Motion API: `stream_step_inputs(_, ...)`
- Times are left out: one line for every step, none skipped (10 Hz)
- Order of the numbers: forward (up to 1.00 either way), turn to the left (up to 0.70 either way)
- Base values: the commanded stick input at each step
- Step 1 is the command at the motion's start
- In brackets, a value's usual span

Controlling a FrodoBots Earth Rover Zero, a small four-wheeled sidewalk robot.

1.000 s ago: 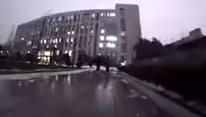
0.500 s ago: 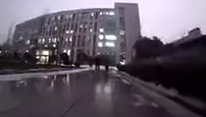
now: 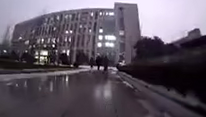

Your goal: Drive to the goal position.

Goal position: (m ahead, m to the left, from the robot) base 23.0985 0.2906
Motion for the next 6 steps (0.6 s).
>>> stream_step_inputs(1.00,0.00)
stream_step_inputs(1.00,0.00)
stream_step_inputs(1.00,0.00)
stream_step_inputs(1.00,0.00)
stream_step_inputs(1.00,0.00)
stream_step_inputs(1.00,0.00)
